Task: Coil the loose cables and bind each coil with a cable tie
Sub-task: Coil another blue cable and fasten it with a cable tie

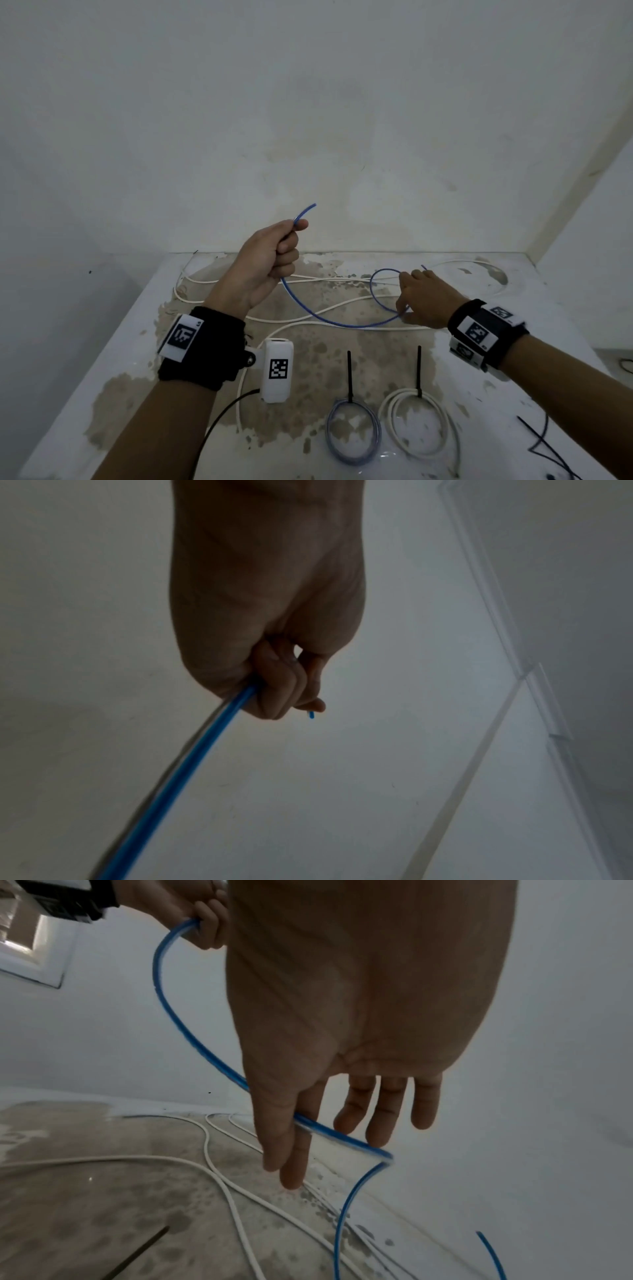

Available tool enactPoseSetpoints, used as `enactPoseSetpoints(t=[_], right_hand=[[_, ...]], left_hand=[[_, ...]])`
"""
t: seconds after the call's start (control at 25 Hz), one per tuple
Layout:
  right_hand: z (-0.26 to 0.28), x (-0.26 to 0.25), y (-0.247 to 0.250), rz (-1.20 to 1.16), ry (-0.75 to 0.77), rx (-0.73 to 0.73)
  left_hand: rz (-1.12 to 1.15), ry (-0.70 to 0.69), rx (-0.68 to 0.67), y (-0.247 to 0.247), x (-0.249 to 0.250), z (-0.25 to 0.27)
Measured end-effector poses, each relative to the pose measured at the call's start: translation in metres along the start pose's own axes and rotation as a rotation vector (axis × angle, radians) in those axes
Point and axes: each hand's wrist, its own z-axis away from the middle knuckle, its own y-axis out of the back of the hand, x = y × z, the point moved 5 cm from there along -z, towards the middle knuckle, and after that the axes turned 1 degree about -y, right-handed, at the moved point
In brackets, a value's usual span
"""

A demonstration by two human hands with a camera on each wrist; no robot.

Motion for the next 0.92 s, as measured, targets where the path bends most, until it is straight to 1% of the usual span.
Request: enactPoseSetpoints(t=[0.08, 0.16, 0.28, 0.32, 0.36, 0.44, 0.48, 0.52, 0.56, 0.6, 0.64, 0.68, 0.72, 0.76, 0.8, 0.84, 0.88, 0.92], right_hand=[[0.001, -0.009, -0.007, -0.023, 0.013, -0.038], [0.002, -0.021, -0.011, -0.116, 0.043, -0.07], [0.002, -0.048, -0.01, -0.459, 0.061, -0.118], [0.002, -0.056, -0.009, -0.566, 0.041, -0.101], [0.001, -0.062, -0.007, -0.628, 0.006, -0.053], [0.001, -0.056, -0.005, -0.637, -0.116, 0.057], [0.001, -0.047, -0.005, -0.637, -0.186, 0.079], [0.001, -0.037, -0.006, -0.679, -0.244, 0.071], [0.0, -0.026, -0.007, -0.79, -0.287, 0.053], [0.0, -0.017, -0.007, -0.974, -0.325, 0.04], [0.0, -0.009, -0.008, -1.216, -0.368, 0.057], [0.0, -0.004, -0.006, -1.47, -0.405, 0.111], [0.001, 0.0, -0.002, -1.683, -0.43, 0.213], [0.003, 0.003, 0.004, -1.826, -0.447, 0.342], [0.003, 0.007, 0.008, -1.908, -0.457, 0.459], [0.002, 0.01, 0.013, -1.95, -0.459, 0.544], [0.001, 0.011, 0.018, -1.969, -0.454, 0.591], [-0.001, 0.012, 0.025, -1.96, -0.435, 0.601]], left_hand=[[-0.015, -0.019, -0.003, -0.004, 0.003, -0.001], [-0.011, -0.019, -0.015, -0.009, 0.0, -0.002], [0.059, -0.044, -0.038, -0.014, 0.001, -0.002], [0.085, -0.055, -0.046, -0.015, 0.004, -0.002], [0.106, -0.065, -0.055, -0.016, 0.007, -0.002], [0.137, -0.068, -0.072, -0.016, 0.012, 0.0], [0.144, -0.057, -0.081, -0.014, 0.013, 0.002], [0.143, -0.036, -0.094, -0.011, 0.012, 0.004], [0.131, -0.006, -0.113, -0.009, 0.009, 0.008], [0.113, 0.03, -0.138, -0.006, 0.006, 0.011], [0.093, 0.065, -0.164, -0.004, 0.001, 0.016], [0.071, 0.098, -0.187, -0.002, -0.004, 0.021], [0.046, 0.126, -0.208, 0.0, -0.009, 0.028], [0.019, 0.15, -0.232, 0.001, -0.015, 0.034], [-0.018, 0.165, -0.257, 0.001, -0.021, 0.039], [-0.069, 0.173, -0.283, 0.001, -0.027, 0.044], [-0.126, 0.177, -0.309, 0.001, -0.034, 0.048], [-0.181, 0.178, -0.332, 0.0, -0.042, 0.051]])
